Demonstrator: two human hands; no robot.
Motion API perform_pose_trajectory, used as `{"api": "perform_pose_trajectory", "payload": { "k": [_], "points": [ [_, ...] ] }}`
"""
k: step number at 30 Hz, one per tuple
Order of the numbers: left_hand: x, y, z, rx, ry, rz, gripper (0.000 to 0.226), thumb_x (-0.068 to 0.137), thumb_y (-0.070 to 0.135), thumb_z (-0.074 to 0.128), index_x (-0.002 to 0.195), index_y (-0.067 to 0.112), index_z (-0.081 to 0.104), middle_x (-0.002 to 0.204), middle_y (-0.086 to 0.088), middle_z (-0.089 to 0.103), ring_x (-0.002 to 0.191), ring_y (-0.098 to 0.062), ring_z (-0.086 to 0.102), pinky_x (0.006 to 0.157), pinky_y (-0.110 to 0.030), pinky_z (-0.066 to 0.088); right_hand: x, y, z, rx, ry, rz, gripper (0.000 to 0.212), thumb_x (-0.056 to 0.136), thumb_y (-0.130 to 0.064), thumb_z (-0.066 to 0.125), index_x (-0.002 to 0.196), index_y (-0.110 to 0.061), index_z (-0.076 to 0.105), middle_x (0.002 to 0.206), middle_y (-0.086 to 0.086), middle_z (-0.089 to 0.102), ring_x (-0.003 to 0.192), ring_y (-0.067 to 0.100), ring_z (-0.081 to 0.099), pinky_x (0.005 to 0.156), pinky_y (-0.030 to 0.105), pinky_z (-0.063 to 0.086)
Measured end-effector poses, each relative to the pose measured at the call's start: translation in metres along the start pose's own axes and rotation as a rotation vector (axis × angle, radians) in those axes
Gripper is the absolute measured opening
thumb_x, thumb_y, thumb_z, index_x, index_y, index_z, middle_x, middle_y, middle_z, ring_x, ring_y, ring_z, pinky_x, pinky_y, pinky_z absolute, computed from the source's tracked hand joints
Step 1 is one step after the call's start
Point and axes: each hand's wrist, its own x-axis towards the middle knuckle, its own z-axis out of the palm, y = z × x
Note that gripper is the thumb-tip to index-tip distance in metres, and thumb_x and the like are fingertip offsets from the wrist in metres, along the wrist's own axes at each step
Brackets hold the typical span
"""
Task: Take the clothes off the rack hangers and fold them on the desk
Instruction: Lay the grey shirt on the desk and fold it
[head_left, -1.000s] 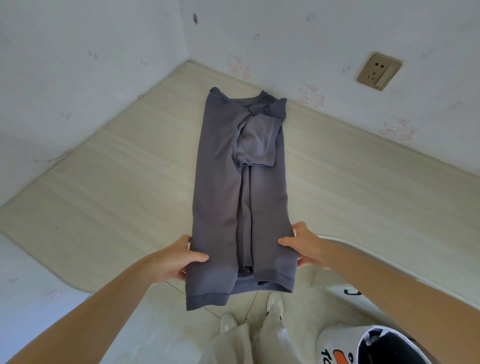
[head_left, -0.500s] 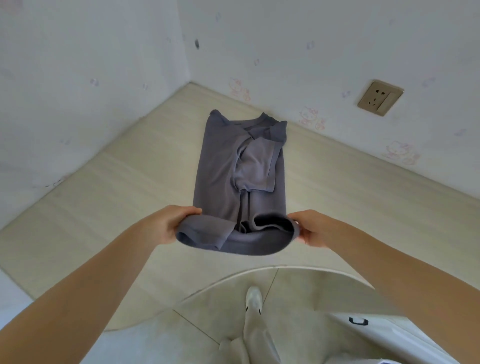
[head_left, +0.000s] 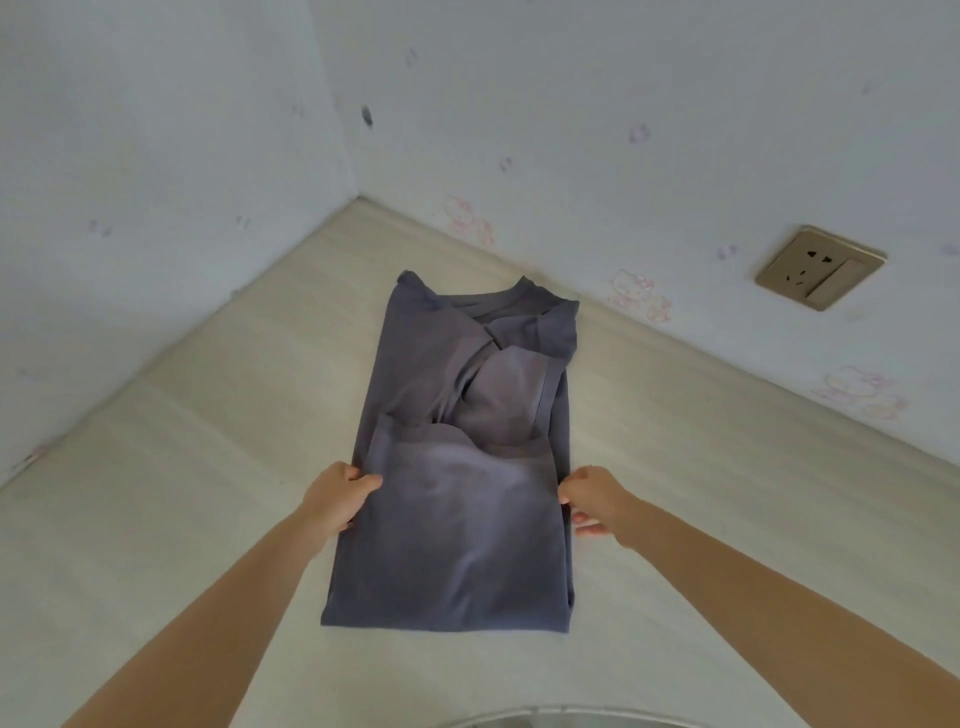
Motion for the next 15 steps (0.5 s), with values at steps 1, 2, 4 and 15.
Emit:
{"api": "perform_pose_trajectory", "payload": {
  "k": [1, 2, 4, 15],
  "points": [
    [0.001, -0.002, 0.001, -0.004, -0.009, 0.01, 0.03, 0.091, 0.032, 0.062, 0.104, 0.006, 0.058, 0.098, -0.008, 0.061, 0.094, -0.03, 0.061, 0.081, -0.041, 0.053, 0.003, -0.005, 0.002, -0.033, -0.001, -0.044, 0.011, 0.086, -0.011, 0.057, 0.097, -0.01, 0.055, 0.082, 0.007, 0.054, 0.072, 0.021, 0.054, 0.072, 0.033, 0.052],
    [0.002, -0.002, 0.001, 0.007, -0.009, 0.022, 0.032, 0.089, 0.034, 0.065, 0.101, 0.005, 0.059, 0.095, -0.007, 0.062, 0.095, -0.032, 0.062, 0.081, -0.041, 0.051, 0.004, -0.011, 0.004, -0.03, -0.018, -0.08, 0.011, 0.087, -0.014, 0.06, 0.095, -0.012, 0.052, 0.084, 0.007, 0.054, 0.076, 0.022, 0.055, 0.071, 0.033, 0.05],
    [0.004, -0.003, 0.002, 0.092, 0.01, 0.064, 0.028, 0.089, 0.031, 0.065, 0.091, 0.003, 0.059, 0.09, -0.007, 0.062, 0.093, -0.033, 0.061, 0.078, -0.039, 0.048, 0.012, -0.018, 0.011, -0.039, -0.034, -0.112, 0.016, 0.09, -0.023, 0.062, 0.095, -0.014, 0.049, 0.098, 0.008, 0.058, 0.094, 0.027, 0.06, 0.072, 0.035, 0.051],
    [0.024, -0.01, 0.0, 0.292, 0.101, 0.283, 0.016, 0.1, 0.023, 0.051, 0.096, 0.008, 0.047, 0.09, -0.008, 0.057, 0.089, -0.033, 0.056, 0.071, -0.033, 0.036, 0.026, -0.007, 0.009, -0.28, 0.197, -0.252, 0.018, 0.099, -0.026, 0.047, 0.102, -0.009, 0.044, 0.092, 0.012, 0.052, 0.089, 0.036, 0.058, 0.072, 0.05, 0.056]
  ]
}}
